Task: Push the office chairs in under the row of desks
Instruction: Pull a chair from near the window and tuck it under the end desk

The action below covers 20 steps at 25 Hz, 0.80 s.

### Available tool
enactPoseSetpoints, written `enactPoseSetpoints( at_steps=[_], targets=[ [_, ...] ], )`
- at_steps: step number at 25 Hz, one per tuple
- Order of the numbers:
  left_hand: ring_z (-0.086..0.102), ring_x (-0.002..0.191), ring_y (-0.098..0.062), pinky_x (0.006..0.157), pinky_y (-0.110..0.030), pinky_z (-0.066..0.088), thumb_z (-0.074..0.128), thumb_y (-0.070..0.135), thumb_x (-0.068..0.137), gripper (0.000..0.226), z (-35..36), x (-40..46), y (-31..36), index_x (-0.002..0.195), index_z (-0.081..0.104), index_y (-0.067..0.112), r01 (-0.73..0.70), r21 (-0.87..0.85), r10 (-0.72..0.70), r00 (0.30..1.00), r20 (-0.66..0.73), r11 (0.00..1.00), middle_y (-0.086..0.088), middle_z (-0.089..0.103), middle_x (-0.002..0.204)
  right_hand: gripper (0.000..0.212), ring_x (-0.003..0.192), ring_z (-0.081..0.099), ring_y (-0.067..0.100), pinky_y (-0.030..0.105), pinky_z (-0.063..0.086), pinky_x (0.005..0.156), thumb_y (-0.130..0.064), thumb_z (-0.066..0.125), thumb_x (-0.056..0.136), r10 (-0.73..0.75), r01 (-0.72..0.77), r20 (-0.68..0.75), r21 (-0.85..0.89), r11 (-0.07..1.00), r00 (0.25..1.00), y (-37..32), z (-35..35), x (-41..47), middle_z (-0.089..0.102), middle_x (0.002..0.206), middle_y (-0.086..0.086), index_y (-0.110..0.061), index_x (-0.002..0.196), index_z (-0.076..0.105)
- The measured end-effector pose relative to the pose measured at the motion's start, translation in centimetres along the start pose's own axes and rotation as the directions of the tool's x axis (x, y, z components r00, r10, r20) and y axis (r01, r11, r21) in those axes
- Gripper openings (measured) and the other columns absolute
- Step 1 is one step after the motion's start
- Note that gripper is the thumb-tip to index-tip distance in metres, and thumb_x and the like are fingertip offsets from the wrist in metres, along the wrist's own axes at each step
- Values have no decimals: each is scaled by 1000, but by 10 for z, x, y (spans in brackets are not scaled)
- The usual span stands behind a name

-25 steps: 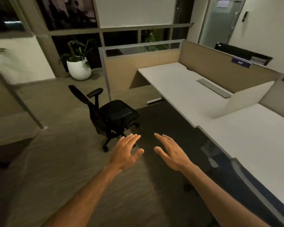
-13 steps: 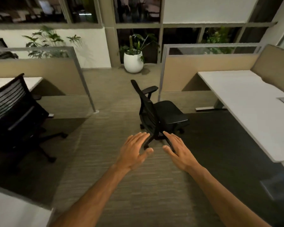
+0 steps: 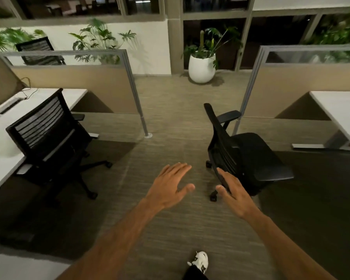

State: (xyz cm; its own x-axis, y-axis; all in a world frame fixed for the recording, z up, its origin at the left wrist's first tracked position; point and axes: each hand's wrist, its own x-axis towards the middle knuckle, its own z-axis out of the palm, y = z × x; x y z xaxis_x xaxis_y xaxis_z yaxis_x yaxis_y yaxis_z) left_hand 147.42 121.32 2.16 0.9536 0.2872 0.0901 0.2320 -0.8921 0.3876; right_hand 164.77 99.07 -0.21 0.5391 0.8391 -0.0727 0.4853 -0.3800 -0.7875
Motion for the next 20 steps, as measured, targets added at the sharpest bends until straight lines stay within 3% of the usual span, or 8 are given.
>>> enactPoseSetpoints(
  at_steps=[3,6,11,16,20],
  targets=[
    [17,153,-10,127,-39,8,19,81,96,83,-17,72,-32,161,25,29,-23,25,22,999,38,999,5,28,166,69,149,0,-7,31,11,121,-77,34,96,-19,22,40,-71,997,999,6,-12,77,17,161,-23,-51,158,17],
    [16,153,-9,127,-39,8,19,80,97,82,-24,140,-60,161,24,30,-41,7,41,998,47,999,5,27,167,62,143,-12,-19,33,7,123,-67,36,102,-35,40,39,-116,992,999,10,-29,140,12,159,-28,-53,156,12],
    [13,154,-9,127,-37,4,20,80,97,81,-18,236,-101,161,20,31,-123,-3,122,986,117,992,6,24,168,60,147,-22,-10,33,-6,119,-76,27,98,-23,22,-1,-243,970,1000,23,-48,219,-8,160,-34,-68,147,-7],
    [9,154,-9,120,-31,-8,13,84,92,87,0,360,-146,162,17,33,-271,-10,266,936,232,962,5,18,169,72,148,-29,-2,37,-12,122,-74,25,101,148,-180,-129,-297,938,981,58,-53,288,-16,166,-22,-47,159,-8],
    [6,155,-11,120,-31,-11,11,85,89,90,13,481,-175,162,17,32,-463,-29,442,822,360,886,4,15,170,77,147,-34,2,38,-18,121,-82,18,96,349,-407,-263,-213,888,899,75,-51,344,-22,167,-16,-48,157,-13]
  ],
)
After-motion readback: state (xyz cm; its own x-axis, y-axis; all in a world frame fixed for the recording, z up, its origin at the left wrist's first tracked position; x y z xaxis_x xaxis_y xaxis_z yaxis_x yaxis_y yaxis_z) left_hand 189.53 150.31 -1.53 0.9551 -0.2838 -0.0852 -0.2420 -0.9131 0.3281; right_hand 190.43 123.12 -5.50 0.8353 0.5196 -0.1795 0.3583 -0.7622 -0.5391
